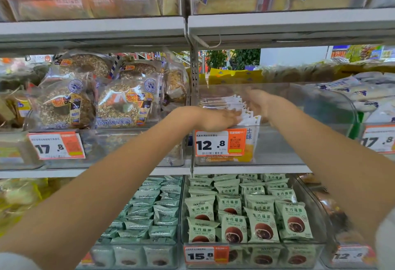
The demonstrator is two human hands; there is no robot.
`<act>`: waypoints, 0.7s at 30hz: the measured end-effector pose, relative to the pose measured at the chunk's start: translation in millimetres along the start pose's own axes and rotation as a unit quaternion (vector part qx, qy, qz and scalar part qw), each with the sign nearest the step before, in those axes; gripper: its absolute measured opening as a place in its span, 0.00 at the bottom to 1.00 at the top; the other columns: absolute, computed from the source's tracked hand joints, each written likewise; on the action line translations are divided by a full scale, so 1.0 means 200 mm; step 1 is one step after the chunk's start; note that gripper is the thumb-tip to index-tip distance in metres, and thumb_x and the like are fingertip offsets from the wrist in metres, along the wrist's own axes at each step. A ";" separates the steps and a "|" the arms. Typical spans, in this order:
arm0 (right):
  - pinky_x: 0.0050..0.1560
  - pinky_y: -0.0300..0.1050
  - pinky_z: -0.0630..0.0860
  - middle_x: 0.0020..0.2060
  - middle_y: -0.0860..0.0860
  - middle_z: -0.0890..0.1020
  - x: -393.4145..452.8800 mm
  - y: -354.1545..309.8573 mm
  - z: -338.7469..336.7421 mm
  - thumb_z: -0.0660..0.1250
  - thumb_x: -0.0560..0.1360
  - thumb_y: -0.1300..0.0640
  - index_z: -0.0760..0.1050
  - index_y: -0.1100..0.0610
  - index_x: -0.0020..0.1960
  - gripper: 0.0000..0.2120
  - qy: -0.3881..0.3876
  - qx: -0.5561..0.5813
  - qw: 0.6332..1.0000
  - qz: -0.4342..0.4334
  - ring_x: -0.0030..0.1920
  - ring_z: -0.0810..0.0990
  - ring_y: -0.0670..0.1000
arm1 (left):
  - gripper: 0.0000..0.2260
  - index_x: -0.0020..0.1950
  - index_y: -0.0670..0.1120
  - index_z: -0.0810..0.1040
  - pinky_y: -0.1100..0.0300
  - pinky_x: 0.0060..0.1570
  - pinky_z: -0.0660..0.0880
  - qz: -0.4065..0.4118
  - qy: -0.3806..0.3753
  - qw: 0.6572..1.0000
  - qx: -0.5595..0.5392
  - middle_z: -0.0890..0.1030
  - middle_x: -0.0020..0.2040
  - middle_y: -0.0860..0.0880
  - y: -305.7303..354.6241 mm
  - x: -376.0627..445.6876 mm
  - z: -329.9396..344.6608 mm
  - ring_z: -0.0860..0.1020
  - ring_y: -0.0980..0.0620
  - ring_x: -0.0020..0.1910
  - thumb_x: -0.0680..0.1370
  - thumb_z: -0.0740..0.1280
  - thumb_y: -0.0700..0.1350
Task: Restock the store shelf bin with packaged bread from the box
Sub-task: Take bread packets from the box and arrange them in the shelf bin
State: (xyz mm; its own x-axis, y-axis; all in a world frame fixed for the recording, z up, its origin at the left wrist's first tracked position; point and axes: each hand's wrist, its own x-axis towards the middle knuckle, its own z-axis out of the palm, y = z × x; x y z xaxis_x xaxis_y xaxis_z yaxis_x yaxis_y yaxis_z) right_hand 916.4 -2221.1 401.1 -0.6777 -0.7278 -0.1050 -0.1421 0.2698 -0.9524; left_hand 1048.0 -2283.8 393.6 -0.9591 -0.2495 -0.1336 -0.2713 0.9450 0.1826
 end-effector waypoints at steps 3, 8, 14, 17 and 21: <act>0.58 0.49 0.69 0.66 0.55 0.71 -0.01 0.02 -0.03 0.44 0.83 0.46 0.63 0.61 0.72 0.26 -0.033 0.047 0.998 -0.018 0.67 0.70 0.55 | 0.25 0.78 0.49 0.45 0.55 0.74 0.40 0.001 0.004 1.000 -0.003 0.44 0.79 0.51 0.00 0.00 0.01 0.43 0.52 0.77 0.83 0.43 0.56; 0.59 0.55 0.75 0.67 0.60 0.73 0.04 0.05 -0.09 0.45 0.77 0.33 0.61 0.57 0.73 0.36 -0.081 0.086 0.993 0.018 0.62 0.76 0.59 | 0.24 0.78 0.50 0.46 0.57 0.73 0.41 -0.004 0.026 0.999 0.022 0.47 0.79 0.52 0.02 -0.04 0.02 0.45 0.52 0.77 0.83 0.42 0.56; 0.64 0.56 0.67 0.71 0.55 0.68 -0.04 0.07 -0.18 0.46 0.79 0.35 0.62 0.55 0.74 0.32 0.034 -0.050 0.998 -0.004 0.66 0.71 0.60 | 0.25 0.76 0.49 0.59 0.50 0.69 0.62 -0.011 0.153 0.977 0.150 0.64 0.75 0.49 0.02 -0.11 0.07 0.64 0.47 0.73 0.82 0.43 0.58; 0.63 0.49 0.68 0.68 0.57 0.70 -0.13 0.09 -0.21 0.50 0.81 0.43 0.66 0.60 0.70 0.26 0.183 -0.119 0.969 -0.115 0.66 0.70 0.59 | 0.25 0.76 0.48 0.60 0.50 0.69 0.60 0.004 0.236 0.937 0.256 0.68 0.73 0.46 0.03 -0.16 0.14 0.65 0.47 0.72 0.83 0.43 0.56; 0.45 0.33 0.66 0.51 0.51 0.77 -0.44 0.28 -0.19 0.55 0.82 0.53 0.72 0.61 0.60 0.14 0.257 -0.096 0.909 -0.314 0.53 0.75 0.48 | 0.28 0.78 0.43 0.54 0.54 0.74 0.45 0.041 0.296 0.916 0.268 0.59 0.77 0.45 0.07 -0.23 0.35 0.55 0.49 0.77 0.82 0.44 0.57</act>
State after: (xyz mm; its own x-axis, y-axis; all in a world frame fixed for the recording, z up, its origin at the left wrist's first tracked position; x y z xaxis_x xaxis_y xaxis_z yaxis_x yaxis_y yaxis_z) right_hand 940.8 -2118.2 368.4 -0.6605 -0.3989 0.6361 -0.7070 0.0451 -0.7058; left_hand 1093.6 -2245.1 334.5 -0.8931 -0.0936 0.4401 -0.2698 0.8941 -0.3574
